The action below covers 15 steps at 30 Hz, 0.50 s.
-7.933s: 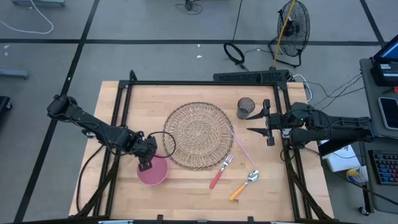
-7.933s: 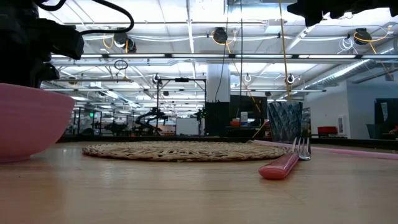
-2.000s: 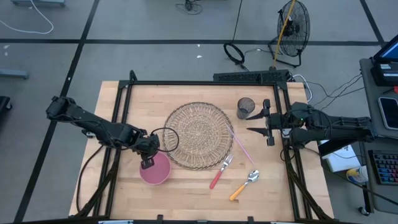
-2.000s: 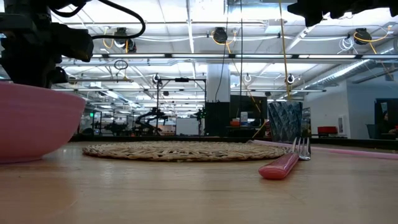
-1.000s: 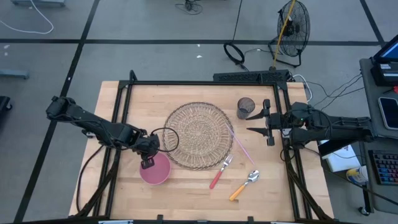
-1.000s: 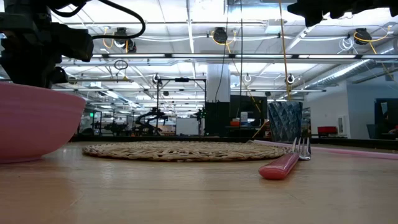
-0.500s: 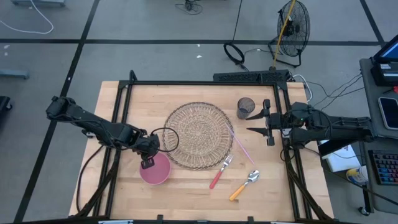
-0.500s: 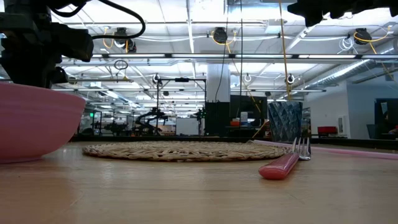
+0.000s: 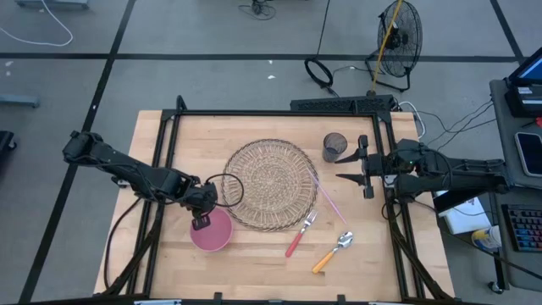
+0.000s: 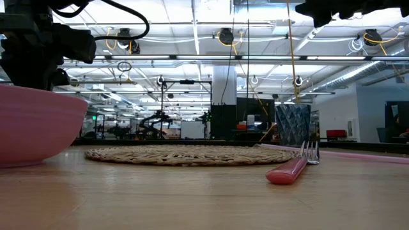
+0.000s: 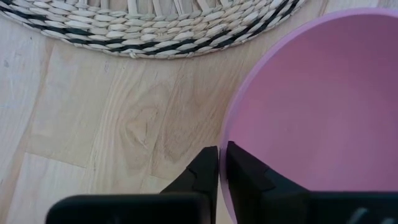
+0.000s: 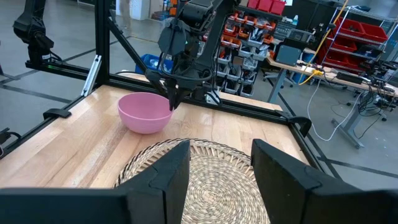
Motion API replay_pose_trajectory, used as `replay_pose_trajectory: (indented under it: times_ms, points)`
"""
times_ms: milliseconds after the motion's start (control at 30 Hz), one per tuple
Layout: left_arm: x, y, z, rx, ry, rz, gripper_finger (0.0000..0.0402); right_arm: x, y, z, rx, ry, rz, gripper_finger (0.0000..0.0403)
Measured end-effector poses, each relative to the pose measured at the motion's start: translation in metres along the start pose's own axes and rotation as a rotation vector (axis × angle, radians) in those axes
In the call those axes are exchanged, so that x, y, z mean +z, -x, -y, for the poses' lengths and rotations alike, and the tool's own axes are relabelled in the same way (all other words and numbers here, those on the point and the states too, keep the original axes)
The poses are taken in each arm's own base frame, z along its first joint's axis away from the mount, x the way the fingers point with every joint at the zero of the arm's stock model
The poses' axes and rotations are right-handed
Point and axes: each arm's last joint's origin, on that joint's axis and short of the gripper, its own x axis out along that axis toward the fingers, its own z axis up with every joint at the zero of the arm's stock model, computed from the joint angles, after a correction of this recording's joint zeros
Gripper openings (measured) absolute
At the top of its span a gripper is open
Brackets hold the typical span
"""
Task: Pick & Place Utensil
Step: Put the pink bowl on the left side of the brown mat
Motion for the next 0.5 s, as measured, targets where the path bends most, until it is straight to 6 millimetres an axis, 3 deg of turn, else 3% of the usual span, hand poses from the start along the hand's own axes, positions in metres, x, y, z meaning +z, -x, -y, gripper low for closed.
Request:
replay_pose_trajectory:
  times_ms: [267,500]
  points:
    - [0.0000,0.0000,0.0000,0.000,0.000,0.000,0.0039,0.0000,-0.0001,0.0000,0.000,0.000,0.000,0.0160]
    - [0.0000,0.0000,0.0000,0.000,0.000,-0.001,0.0015,0.0000,-0.0001,0.0000,0.000,0.000,0.000,0.0160]
